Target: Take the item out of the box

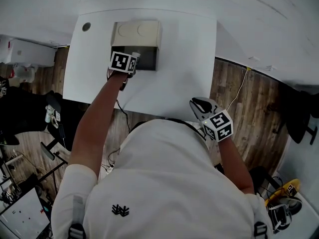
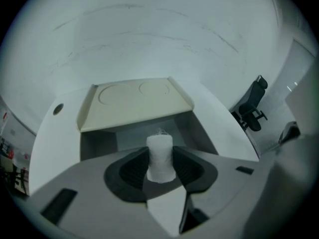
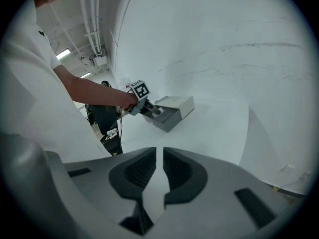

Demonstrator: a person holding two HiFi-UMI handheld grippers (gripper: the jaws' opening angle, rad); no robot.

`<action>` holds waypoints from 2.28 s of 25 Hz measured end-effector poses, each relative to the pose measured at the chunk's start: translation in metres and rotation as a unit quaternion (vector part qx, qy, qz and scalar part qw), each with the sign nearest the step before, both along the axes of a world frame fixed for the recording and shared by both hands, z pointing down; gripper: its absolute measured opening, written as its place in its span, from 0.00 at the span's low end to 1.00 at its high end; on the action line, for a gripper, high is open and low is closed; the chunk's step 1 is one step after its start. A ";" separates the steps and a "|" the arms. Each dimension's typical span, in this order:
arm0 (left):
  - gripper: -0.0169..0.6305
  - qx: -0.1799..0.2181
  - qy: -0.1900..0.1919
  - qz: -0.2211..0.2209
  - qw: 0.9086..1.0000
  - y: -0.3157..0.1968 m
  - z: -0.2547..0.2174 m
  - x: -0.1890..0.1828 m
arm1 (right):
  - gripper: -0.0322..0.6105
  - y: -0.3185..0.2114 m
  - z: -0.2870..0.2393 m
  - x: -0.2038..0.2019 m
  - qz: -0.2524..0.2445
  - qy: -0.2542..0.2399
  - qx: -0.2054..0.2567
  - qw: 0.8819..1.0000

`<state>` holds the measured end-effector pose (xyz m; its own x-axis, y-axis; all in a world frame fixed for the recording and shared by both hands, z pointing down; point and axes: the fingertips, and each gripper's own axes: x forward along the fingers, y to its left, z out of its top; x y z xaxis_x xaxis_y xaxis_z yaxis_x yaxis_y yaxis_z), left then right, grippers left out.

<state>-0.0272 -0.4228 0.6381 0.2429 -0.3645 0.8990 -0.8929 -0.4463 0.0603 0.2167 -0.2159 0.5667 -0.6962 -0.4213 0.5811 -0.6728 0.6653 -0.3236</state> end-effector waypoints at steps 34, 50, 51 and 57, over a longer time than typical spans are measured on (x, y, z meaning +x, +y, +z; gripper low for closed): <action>0.27 0.159 0.223 0.006 0.962 0.205 -0.137 -0.094 | 0.07 0.073 -0.036 -0.164 -0.067 0.011 0.056 0.996; 0.27 0.198 0.266 0.029 0.943 0.329 -0.171 -0.127 | 0.06 0.142 -0.049 -0.201 -0.057 0.027 0.074 0.995; 0.27 0.200 0.270 0.030 0.941 0.336 -0.174 -0.128 | 0.06 0.146 -0.050 -0.203 -0.056 0.028 0.075 0.995; 0.27 0.207 0.267 0.060 0.939 0.371 -0.185 -0.128 | 0.06 0.174 -0.050 -0.210 -0.052 0.030 0.074 0.995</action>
